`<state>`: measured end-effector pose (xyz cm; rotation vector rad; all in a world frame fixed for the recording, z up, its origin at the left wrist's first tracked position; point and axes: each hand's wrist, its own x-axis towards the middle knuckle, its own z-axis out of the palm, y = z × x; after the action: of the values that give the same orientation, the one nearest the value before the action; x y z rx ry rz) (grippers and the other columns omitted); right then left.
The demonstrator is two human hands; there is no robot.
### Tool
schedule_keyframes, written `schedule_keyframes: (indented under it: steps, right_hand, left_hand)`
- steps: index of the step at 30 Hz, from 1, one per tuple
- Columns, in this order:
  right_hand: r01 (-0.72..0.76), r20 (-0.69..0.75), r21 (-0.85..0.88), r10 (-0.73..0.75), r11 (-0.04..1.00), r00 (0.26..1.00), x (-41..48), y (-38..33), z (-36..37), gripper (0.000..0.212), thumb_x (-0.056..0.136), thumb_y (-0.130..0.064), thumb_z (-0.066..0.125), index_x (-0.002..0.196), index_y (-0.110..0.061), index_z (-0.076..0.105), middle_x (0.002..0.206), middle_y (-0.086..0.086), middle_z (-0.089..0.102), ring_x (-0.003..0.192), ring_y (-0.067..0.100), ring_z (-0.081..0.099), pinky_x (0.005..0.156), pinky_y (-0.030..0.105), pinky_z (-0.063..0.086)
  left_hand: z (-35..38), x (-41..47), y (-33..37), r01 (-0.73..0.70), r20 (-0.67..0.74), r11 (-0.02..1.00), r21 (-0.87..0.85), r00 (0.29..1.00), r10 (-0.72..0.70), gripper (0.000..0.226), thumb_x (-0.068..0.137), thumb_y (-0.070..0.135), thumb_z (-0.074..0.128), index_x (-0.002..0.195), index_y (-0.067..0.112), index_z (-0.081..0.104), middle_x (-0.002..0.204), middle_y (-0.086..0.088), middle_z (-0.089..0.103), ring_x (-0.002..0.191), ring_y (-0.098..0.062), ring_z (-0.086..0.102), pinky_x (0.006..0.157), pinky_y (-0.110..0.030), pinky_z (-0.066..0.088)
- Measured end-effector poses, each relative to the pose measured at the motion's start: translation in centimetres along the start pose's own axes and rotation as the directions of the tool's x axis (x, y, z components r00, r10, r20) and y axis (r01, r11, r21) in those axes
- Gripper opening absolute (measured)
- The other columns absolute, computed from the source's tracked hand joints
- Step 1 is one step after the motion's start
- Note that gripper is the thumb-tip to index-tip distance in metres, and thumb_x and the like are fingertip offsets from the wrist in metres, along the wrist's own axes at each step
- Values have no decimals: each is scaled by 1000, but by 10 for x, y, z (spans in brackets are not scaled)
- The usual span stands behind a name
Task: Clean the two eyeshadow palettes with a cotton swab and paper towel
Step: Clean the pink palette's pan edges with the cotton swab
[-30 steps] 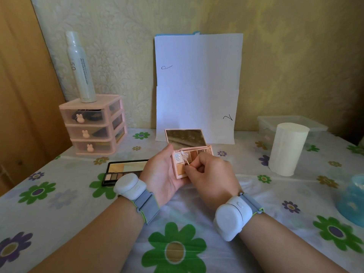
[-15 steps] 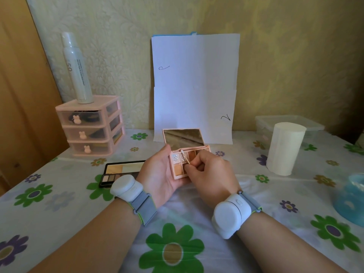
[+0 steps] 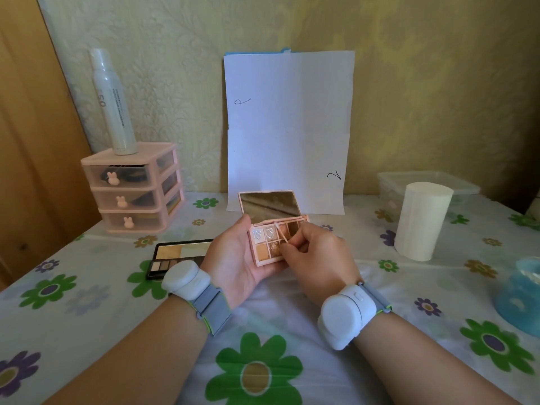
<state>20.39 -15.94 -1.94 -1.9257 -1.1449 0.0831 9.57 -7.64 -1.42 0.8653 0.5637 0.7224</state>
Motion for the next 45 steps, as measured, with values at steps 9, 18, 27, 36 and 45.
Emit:
schedule_keyframes:
  steps: [9, 18, 27, 36, 45]
  right_hand:
    - [4, 12, 22, -4, 1000, 1000, -1, -1, 2, 14, 85, -31, 67, 75, -22, 63, 70, -10, 66, 71, 7, 59, 56, 16, 41]
    - [-52, -47, 16, 53, 999, 997, 3, 5, -5, 15, 88, -31, 63, 76, -22, 64, 72, -9, 65, 75, 12, 60, 62, 26, 44]
    - [-52, -53, 3, 52, 999, 997, 5, 8, -4, 16, 90, -33, 62, 78, -22, 64, 74, -7, 65, 77, 15, 60, 63, 28, 46]
    - [5, -40, 22, -4, 1000, 999, 3, 5, -2, 17, 90, -34, 63, 77, -22, 65, 70, -10, 64, 73, 9, 58, 60, 23, 42]
    - [-30, -60, 45, 32, 999, 998, 5, 8, -5, 17, 89, -31, 63, 75, -22, 64, 68, -8, 64, 71, 12, 59, 59, 26, 43]
  left_hand:
    - [-3, 3, -1, -10, 26, 1000, -7, 1000, 11, 59, 110, 44, 26, 126, 0, 63, 115, -24, 74, 99, -33, 75, 83, -49, 56]
    - [-4, 3, 0, -25, 21, 1000, -4, 999, 25, 61, 110, 46, 26, 132, -1, 58, 121, -26, 71, 113, -43, 68, 95, -60, 53]
    - [-6, 4, 0, -28, 27, 1000, -4, 999, 28, 60, 110, 45, 25, 133, 0, 58, 121, -26, 71, 110, -42, 70, 91, -59, 56]
    - [-3, 3, 1, -43, 32, 999, -25, 999, 44, 58, 110, 44, 26, 125, 2, 62, 120, -25, 72, 109, -41, 70, 92, -59, 54]
    - [-6, 3, 0, -34, 39, 999, -6, 999, 35, 59, 110, 44, 26, 130, 1, 59, 119, -25, 72, 106, -40, 72, 87, -57, 58]
